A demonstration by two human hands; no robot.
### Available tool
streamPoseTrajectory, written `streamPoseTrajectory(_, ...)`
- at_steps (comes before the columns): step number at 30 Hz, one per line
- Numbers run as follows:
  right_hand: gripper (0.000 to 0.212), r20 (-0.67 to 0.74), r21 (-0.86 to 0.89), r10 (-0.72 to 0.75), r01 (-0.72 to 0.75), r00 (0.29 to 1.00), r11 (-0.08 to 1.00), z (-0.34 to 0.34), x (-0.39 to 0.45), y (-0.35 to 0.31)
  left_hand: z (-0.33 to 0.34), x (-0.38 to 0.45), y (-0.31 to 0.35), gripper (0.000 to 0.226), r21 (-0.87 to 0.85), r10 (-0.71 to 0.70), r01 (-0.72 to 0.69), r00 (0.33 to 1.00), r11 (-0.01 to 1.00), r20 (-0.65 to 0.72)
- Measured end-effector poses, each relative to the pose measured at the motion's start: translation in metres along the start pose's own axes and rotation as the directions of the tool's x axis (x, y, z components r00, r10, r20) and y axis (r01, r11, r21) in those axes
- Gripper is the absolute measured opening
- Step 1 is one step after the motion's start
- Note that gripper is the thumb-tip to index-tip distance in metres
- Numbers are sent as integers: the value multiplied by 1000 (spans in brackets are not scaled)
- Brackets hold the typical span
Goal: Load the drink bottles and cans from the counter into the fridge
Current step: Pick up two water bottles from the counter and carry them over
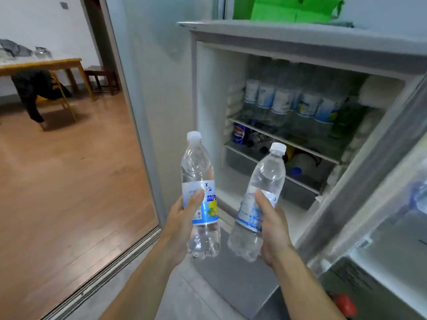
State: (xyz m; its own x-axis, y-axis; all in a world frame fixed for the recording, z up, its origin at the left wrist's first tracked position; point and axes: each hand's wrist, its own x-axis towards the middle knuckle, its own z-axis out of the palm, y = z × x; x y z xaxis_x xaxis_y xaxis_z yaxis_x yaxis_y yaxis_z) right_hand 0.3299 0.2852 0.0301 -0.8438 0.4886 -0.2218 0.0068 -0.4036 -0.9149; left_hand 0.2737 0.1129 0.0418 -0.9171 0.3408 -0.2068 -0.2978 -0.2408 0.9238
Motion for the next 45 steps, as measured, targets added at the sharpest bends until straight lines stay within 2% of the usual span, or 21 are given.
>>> streamPoseTrajectory(5,62,-238,59,-71,87,969,994,13,41,-12,-1,84,20,64,-61,-113,130,969,990,220)
streamPoseTrajectory(7,50,-310,66,-102,129,945,990,17,54,-18,4,113,31,57,-38,-121,137,953,990,278)
streamPoseTrajectory(11,28,-449,-65,-253,251,857,966,18,83,-30,18,167,49,41,48,-56,41,921,998,385)
streamPoseTrajectory(13,27,-496,-117,-320,303,807,946,18,98,-38,28,194,54,33,89,-24,-15,906,996,423)
streamPoseTrajectory(15,29,-525,-181,-383,340,760,923,19,116,-47,41,223,59,34,120,43,-104,902,987,429)
streamPoseTrajectory(19,42,-534,-252,-492,426,688,869,24,163,-69,78,278,75,44,153,181,-251,912,956,367)
streamPoseTrajectory(23,42,-498,-243,-557,509,665,826,32,213,-99,111,324,92,36,164,276,-337,910,927,311)
streamPoseTrajectory(26,41,-446,-334,-635,542,630,772,41,251,-121,131,357,102,37,191,322,-391,894,900,312)
streamPoseTrajectory(30,50,-393,-402,-641,504,659,764,49,291,-137,148,386,107,38,198,400,-473,859,859,320)
streamPoseTrajectory(35,40,-353,-446,-654,494,669,746,57,329,-143,157,412,103,33,212,443,-559,793,802,419)
streamPoseTrajectory(38,39,-324,-519,-670,466,668,717,64,344,-143,165,423,103,46,309,479,-602,786,736,390)
streamPoseTrajectory(42,57,-371,-590,-714,443,593,675,71,355,-138,165,429,98,66,385,470,-589,805,711,362)
streamPoseTrajectory(45,69,-448,-598,-688,381,571,705,72,359,-132,162,425,92,67,363,481,-618,779,697,402)
